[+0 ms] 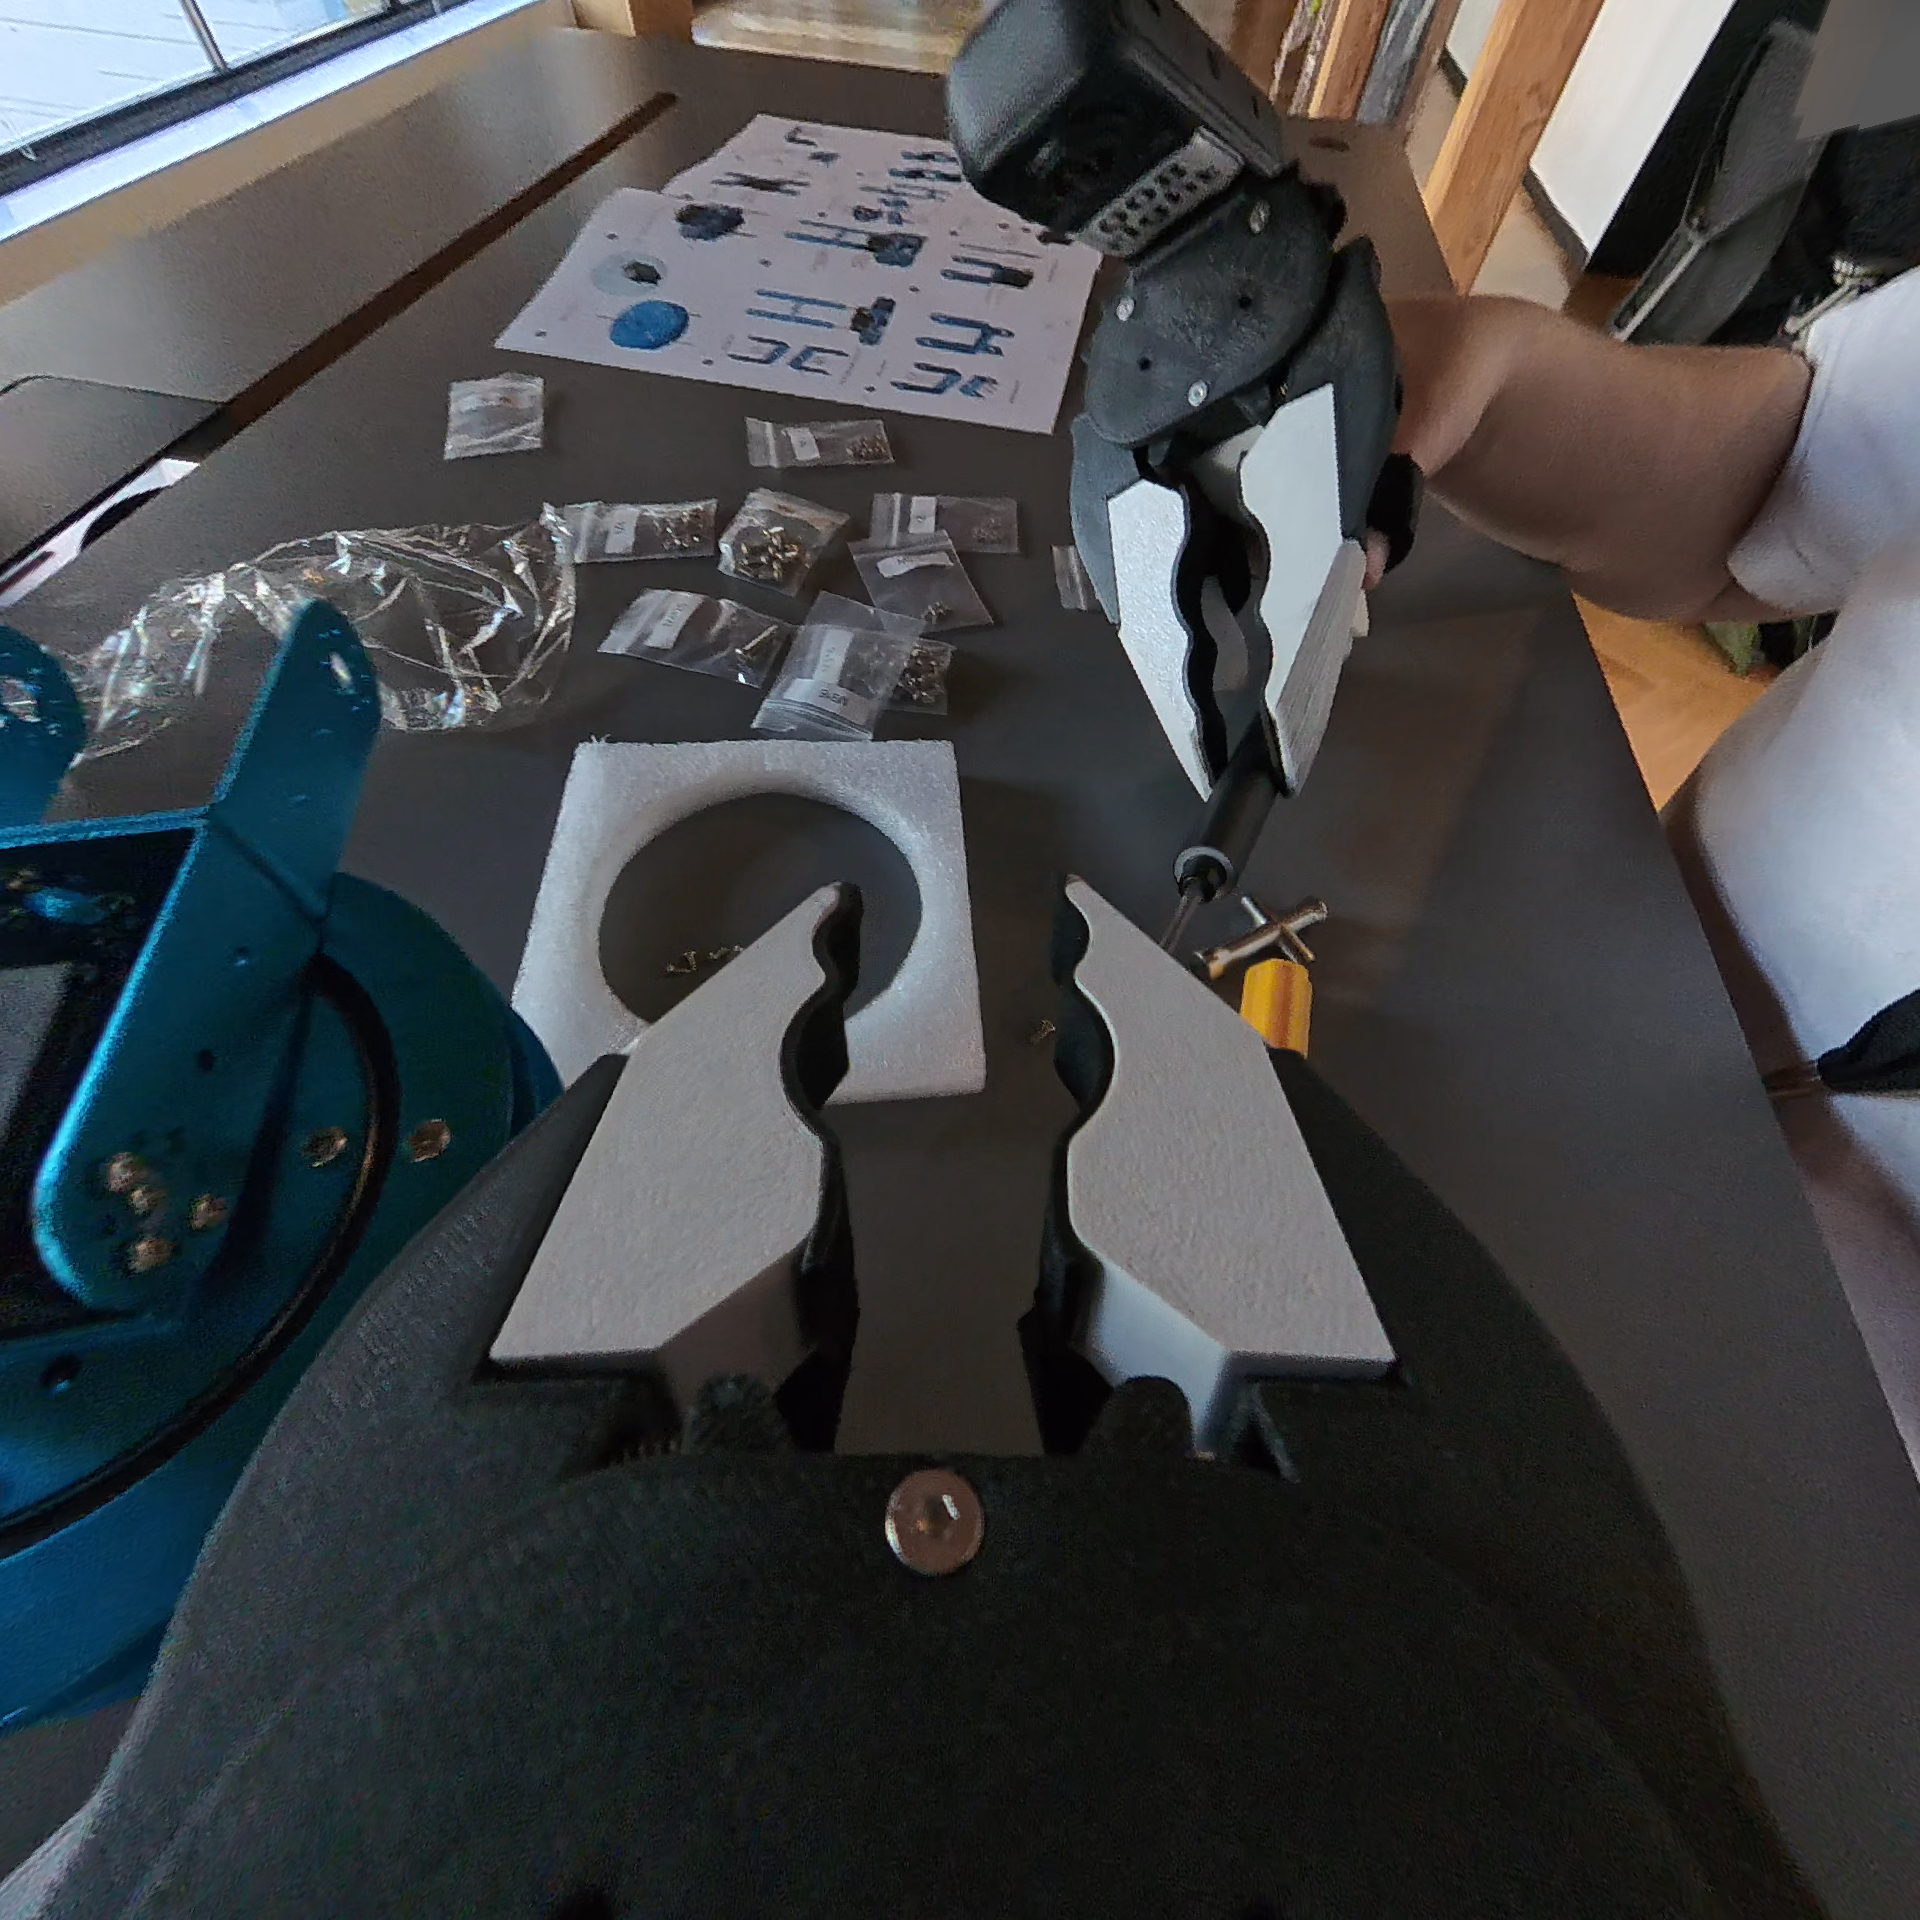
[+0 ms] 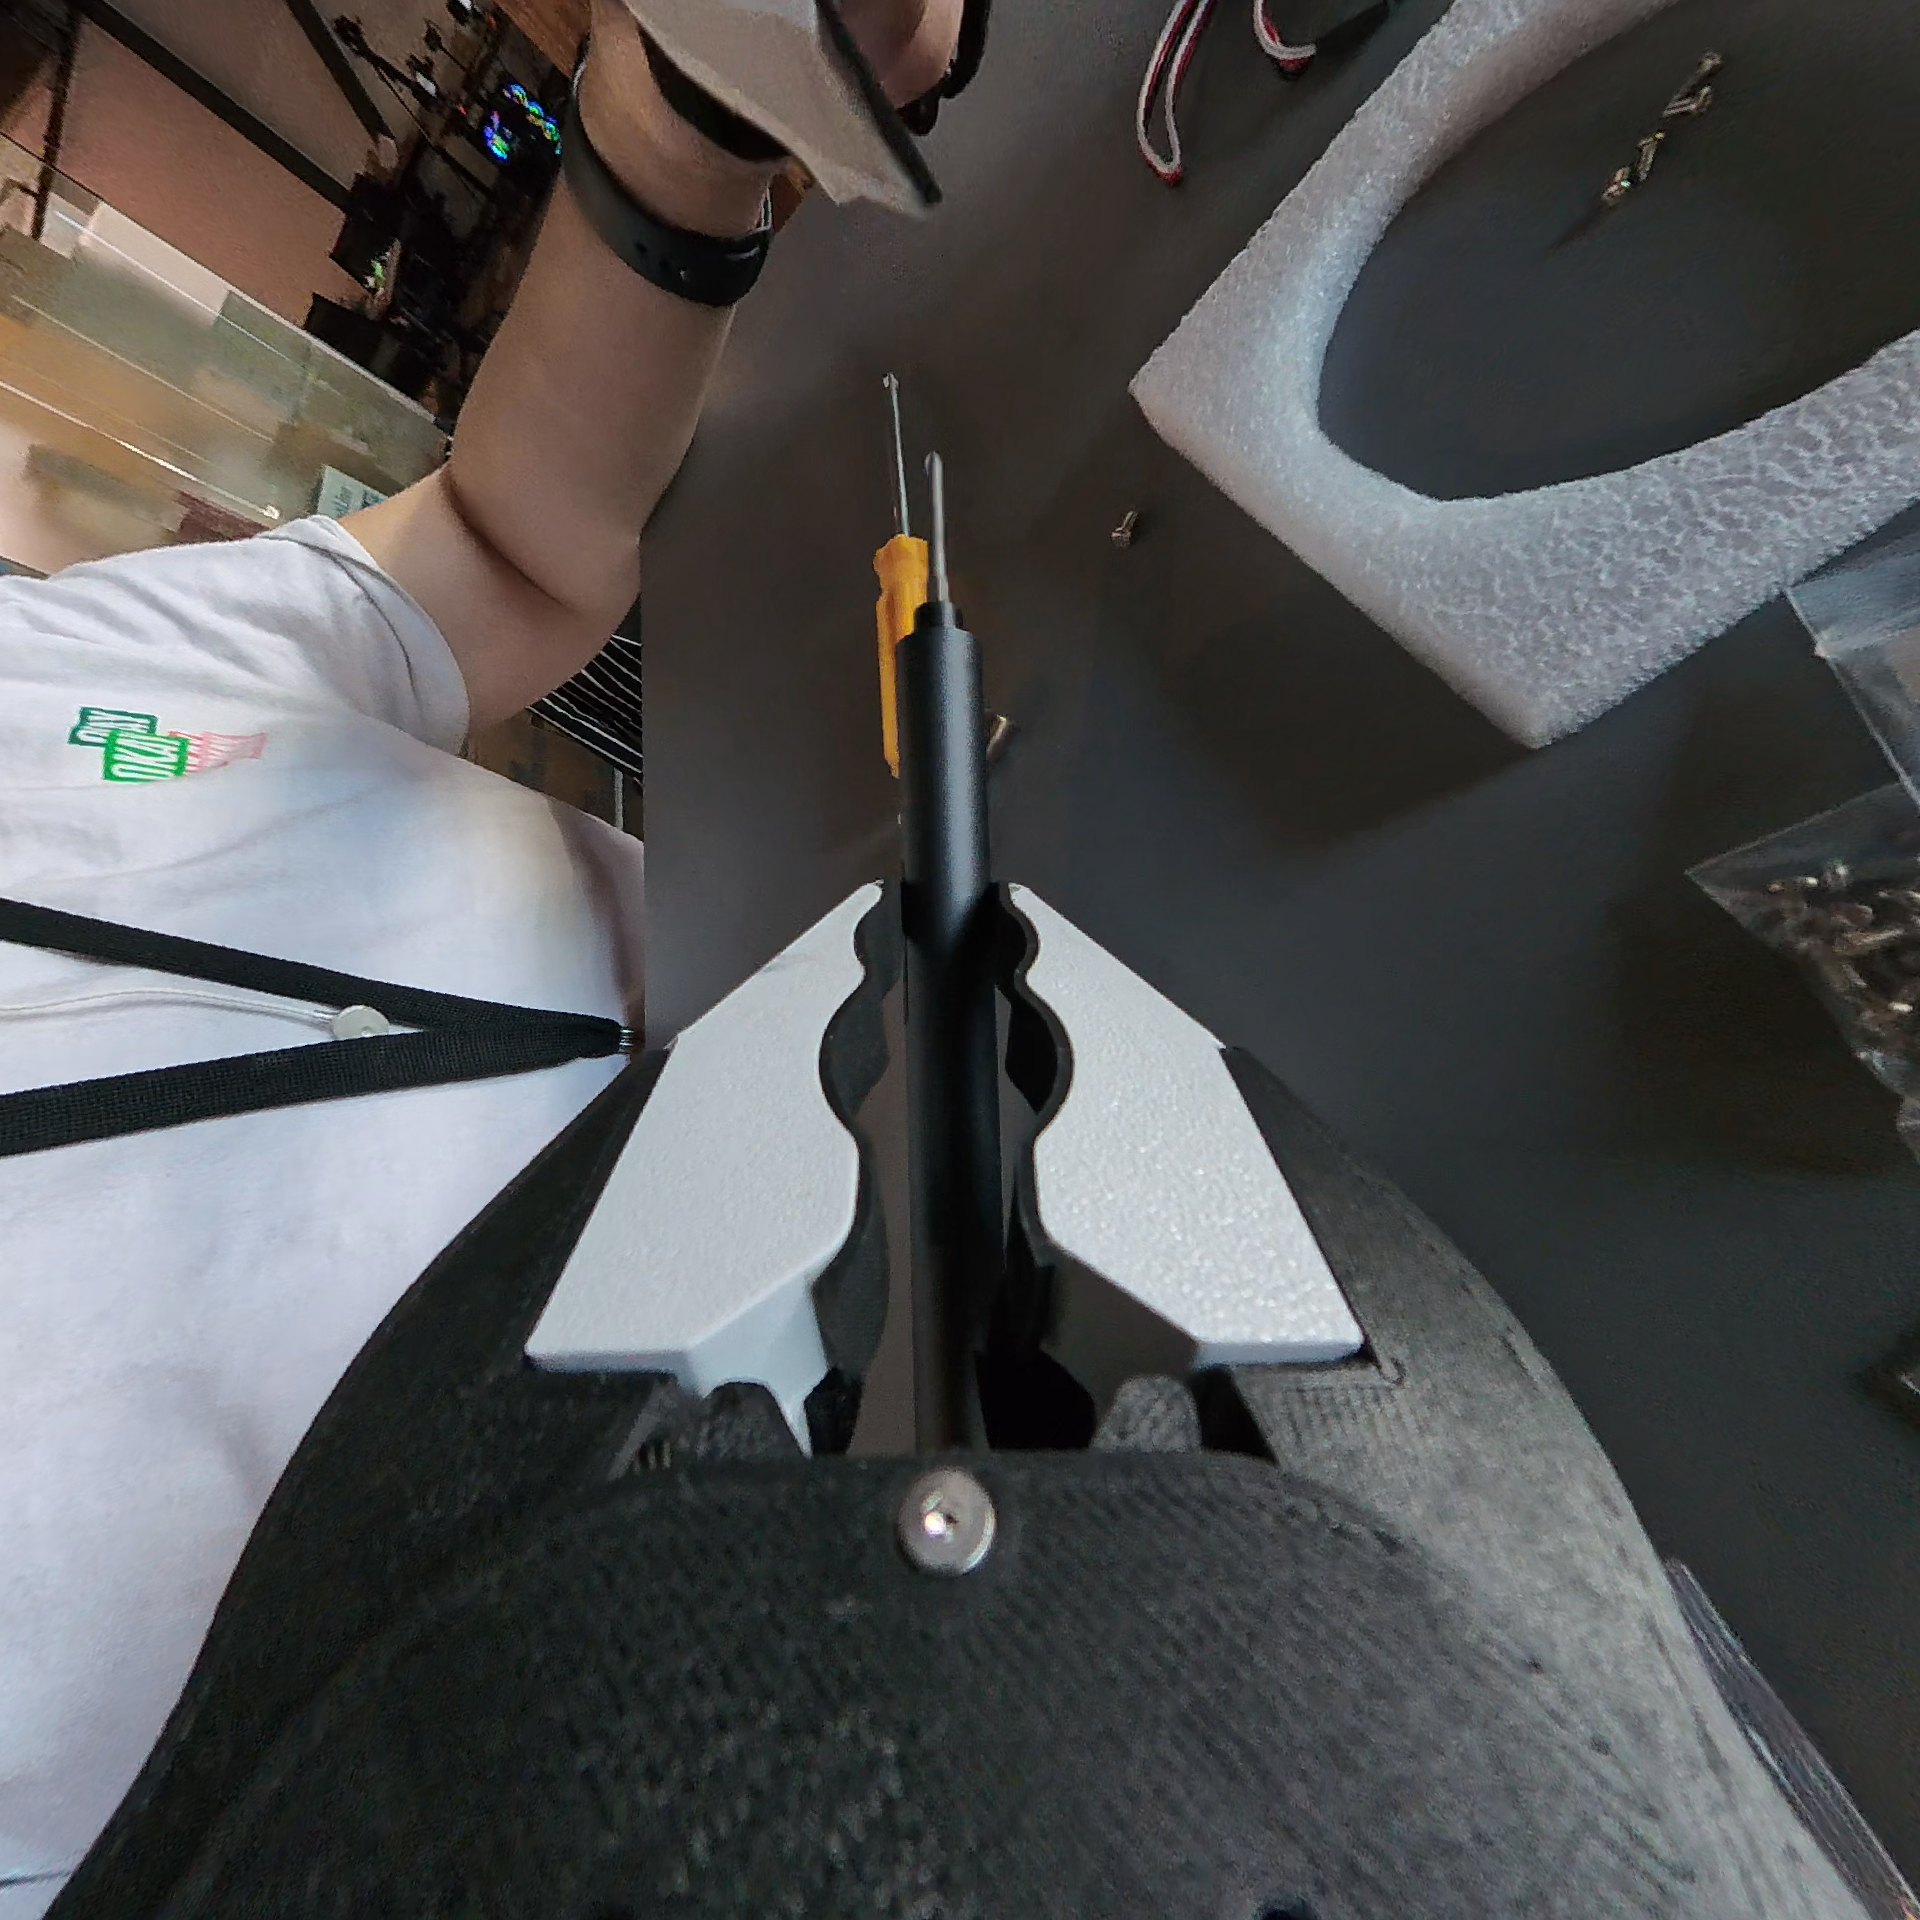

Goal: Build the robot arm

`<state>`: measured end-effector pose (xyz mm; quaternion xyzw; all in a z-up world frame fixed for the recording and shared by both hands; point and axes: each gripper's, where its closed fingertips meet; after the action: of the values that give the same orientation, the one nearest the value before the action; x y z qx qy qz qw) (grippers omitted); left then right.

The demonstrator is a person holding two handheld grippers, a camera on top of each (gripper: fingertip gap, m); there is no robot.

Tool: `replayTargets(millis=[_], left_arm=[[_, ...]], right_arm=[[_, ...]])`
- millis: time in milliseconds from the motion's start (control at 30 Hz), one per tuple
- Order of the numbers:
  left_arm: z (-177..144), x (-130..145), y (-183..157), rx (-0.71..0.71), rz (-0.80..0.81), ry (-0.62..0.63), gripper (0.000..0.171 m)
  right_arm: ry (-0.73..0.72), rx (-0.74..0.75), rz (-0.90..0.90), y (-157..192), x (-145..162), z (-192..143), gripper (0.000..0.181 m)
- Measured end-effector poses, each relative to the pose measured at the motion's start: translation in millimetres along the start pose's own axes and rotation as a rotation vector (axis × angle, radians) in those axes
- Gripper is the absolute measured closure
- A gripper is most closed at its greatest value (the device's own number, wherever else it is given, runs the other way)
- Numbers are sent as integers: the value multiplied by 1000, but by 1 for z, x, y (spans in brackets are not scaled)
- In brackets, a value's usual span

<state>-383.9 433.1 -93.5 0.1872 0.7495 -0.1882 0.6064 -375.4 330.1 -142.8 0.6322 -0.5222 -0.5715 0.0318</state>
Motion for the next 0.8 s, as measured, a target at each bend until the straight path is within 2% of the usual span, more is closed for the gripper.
replayTargets(millis=[267,433,800], left_arm=[[-2,-9,3,-1,-74,-62,130],[-6,-19,6,9,-144,-120,128],[-16,-28,18,-20,-222,-186,127]], right_arm=[[-73,-75,78,9,-11,-8,166],[-60,-60,96,7,-7,-10,166],[-18,-150,346,7,10,-6,166]])
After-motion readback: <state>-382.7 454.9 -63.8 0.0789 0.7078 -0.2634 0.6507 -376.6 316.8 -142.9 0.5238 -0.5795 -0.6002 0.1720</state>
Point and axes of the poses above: each gripper's, where its closed fingertips meet, z out along the fingers, x out of its underside, y = z × x across the jaws, and after that the axes turned 13 degrees about -y, right-handed
